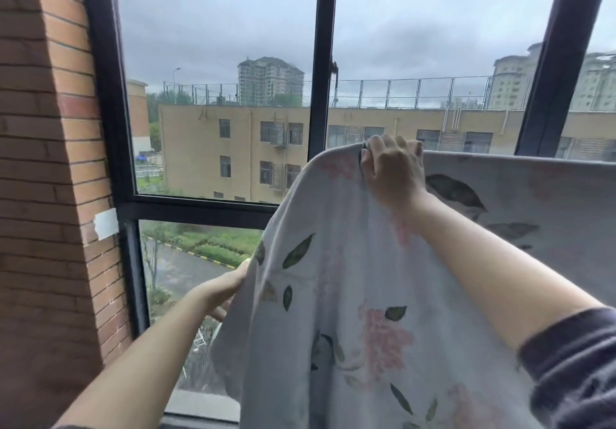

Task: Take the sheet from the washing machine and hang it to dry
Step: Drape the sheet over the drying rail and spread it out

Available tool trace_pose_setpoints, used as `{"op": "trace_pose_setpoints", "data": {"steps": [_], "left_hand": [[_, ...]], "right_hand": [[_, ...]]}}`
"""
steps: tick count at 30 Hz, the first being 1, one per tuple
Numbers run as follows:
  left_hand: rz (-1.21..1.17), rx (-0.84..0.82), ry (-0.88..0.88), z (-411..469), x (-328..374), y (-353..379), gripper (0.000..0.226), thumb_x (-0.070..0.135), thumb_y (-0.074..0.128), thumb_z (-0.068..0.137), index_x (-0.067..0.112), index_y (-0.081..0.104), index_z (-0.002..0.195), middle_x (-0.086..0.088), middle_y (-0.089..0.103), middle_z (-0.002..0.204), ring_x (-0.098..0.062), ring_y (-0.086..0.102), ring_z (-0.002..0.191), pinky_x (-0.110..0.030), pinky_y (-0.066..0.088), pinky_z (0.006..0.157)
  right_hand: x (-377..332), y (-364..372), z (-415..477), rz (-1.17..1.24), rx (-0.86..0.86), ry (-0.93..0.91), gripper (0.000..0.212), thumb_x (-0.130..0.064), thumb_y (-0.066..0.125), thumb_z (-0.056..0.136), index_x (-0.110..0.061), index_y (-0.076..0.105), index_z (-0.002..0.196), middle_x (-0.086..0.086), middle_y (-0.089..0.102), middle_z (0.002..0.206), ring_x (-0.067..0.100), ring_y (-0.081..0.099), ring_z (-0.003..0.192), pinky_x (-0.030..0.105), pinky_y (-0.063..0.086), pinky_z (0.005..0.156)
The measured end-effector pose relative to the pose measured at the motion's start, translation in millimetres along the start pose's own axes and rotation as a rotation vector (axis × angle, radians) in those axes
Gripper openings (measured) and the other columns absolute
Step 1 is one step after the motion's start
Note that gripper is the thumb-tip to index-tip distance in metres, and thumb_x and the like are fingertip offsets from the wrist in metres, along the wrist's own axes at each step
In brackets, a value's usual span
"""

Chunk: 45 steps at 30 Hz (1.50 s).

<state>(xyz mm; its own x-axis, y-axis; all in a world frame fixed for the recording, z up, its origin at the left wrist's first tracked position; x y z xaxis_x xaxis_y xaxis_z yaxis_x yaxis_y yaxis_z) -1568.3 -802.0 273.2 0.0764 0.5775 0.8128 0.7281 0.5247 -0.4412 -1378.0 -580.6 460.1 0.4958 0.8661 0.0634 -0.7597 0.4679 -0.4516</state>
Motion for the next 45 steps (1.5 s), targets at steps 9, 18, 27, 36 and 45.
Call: {"op": "trace_pose_setpoints", "data": {"steps": [9, 18, 27, 36, 45], "left_hand": [[-0.024, -0.1, -0.396, -3.7, -54.1, 1.6, 0.111, 0.086, 0.008, 0.074, 0.004, 0.022, 0.147, -0.029, 0.05, 0.131, -0.039, 0.049, 0.122, -0.051, 0.035, 0.099], [-0.221, -0.152, -0.352, -6.2, -95.5, 13.3, 0.049, 0.055, 0.044, 0.084, 0.008, 0.059, 0.088, -0.007, 0.059, 0.07, -0.02, 0.056, 0.069, -0.035, 0.039, 0.087], [-0.453, -0.238, -0.152, -26.5, -64.1, -37.3, 0.054, 0.051, 0.051, 0.081, 0.001, 0.071, 0.079, -0.016, 0.071, 0.089, -0.026, 0.069, 0.075, -0.027, 0.054, 0.065], [-1.25, 0.029, 0.397, -42.8, -49.1, -64.5, 0.036, 0.026, 0.055, 0.078, 0.002, 0.063, 0.103, -0.015, 0.072, 0.079, -0.025, 0.068, 0.069, -0.03, 0.057, 0.064], [-1.183, 0.08, 0.637, -69.6, 1.8, -113.5, 0.035, 0.035, 0.057, 0.077, 0.005, 0.074, 0.08, -0.015, 0.072, 0.081, -0.026, 0.07, 0.075, -0.032, 0.053, 0.077]], "right_hand": [[-32.4, -1.1, -0.2, -0.029, -0.071, 0.031, 0.031, -0.035, 0.036, 0.095, -0.013, 0.055, 0.105, 0.011, 0.059, 0.106, 0.03, 0.051, 0.101, 0.046, 0.028, 0.098], [-35.1, -4.8, -4.1, -0.069, -0.099, 0.055, 0.028, -0.034, 0.038, 0.094, -0.014, 0.054, 0.106, 0.011, 0.058, 0.107, 0.031, 0.051, 0.102, 0.045, 0.029, 0.096], [-36.8, -5.3, -2.5, -0.064, -0.11, 0.067, 0.026, -0.032, 0.039, 0.094, -0.013, 0.053, 0.106, 0.013, 0.057, 0.107, 0.031, 0.05, 0.102, 0.046, 0.028, 0.097], [-34.3, -5.1, -3.3, -0.059, -0.088, 0.058, 0.024, -0.03, 0.041, 0.093, -0.013, 0.053, 0.105, 0.012, 0.056, 0.106, 0.031, 0.05, 0.101, 0.044, 0.026, 0.097], [-34.0, -2.1, -3.3, -0.081, -0.081, 0.049, 0.024, -0.03, 0.041, 0.093, -0.014, 0.052, 0.105, 0.012, 0.056, 0.105, 0.031, 0.05, 0.1, 0.045, 0.028, 0.096]]}}
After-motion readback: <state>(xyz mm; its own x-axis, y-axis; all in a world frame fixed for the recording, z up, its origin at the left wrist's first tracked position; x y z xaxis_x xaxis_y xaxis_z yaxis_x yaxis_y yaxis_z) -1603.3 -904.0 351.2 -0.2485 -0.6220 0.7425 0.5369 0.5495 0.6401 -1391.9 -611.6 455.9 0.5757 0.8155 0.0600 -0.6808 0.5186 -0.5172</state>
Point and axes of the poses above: each hand's wrist, its own z-axis towards the middle knuckle, its own y-axis out of the palm, x = y × z, the point moved 1 cm from there along z, towards the middle knuckle
